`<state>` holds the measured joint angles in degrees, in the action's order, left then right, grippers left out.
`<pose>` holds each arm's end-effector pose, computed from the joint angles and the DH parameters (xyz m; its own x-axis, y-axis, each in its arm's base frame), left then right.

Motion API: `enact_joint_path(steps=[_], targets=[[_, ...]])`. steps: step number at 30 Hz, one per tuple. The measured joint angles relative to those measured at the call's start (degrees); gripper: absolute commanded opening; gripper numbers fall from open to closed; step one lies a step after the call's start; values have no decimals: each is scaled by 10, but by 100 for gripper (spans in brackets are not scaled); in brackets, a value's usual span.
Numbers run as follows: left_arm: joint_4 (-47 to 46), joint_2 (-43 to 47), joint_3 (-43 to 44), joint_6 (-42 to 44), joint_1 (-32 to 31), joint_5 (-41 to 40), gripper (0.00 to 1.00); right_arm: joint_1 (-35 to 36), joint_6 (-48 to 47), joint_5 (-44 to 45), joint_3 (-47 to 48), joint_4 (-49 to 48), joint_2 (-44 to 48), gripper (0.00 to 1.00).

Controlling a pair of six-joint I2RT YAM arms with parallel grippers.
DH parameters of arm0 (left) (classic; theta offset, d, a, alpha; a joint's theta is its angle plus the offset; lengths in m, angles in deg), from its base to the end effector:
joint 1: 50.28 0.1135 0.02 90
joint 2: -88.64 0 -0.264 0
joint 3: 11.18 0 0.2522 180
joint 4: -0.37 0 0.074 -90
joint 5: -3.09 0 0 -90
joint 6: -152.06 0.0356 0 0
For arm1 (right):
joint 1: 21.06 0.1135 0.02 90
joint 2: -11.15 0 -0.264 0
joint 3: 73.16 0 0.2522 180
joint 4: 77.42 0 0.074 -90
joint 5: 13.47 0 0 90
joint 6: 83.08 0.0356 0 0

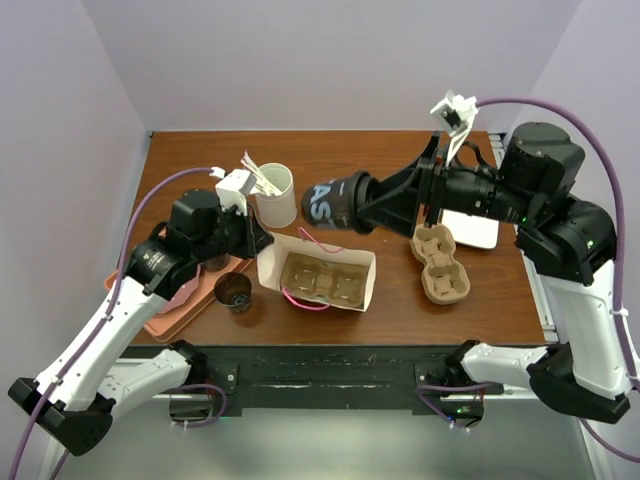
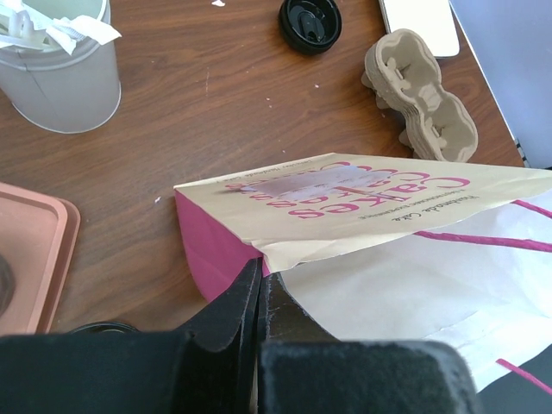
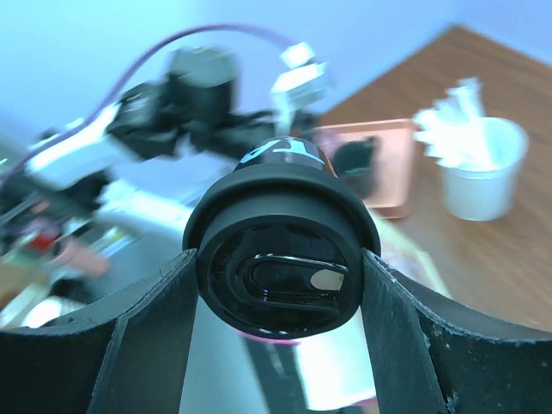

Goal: Pack the takeout coffee

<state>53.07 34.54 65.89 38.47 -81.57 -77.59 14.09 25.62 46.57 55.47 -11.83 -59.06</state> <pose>0.1612 -0.1047 0.3717 -0.6416 -0.0722 -0.7637 0.4102 0.8089 -0.4211 0.1261 0.1105 0.5637 -0.3865 0.0676 -0.9198 -0.8235 0.4238 0.3771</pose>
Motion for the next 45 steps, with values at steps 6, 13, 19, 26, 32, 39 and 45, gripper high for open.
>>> enact_joint_path(steps=[6,13,19,26,32,39,45], targets=[[17,-18,19,-16,0,0,0,62,5,-28,-39,-17,2,41],[24,-25,25,-36,0,1,0,174,-48,44,-27,65,-67,38],[19,-26,26,-44,0,1,0,247,-84,196,-9,149,-105,39],[-14,-25,29,-49,0,13,0,328,-116,360,7,195,-137,38],[-48,14,6,-47,0,34,23,377,-119,480,-52,206,-164,37],[-32,27,4,-23,0,57,42,384,-117,535,-82,202,-183,36],[12,24,5,-23,0,46,48,384,-118,534,-146,145,-170,36]])
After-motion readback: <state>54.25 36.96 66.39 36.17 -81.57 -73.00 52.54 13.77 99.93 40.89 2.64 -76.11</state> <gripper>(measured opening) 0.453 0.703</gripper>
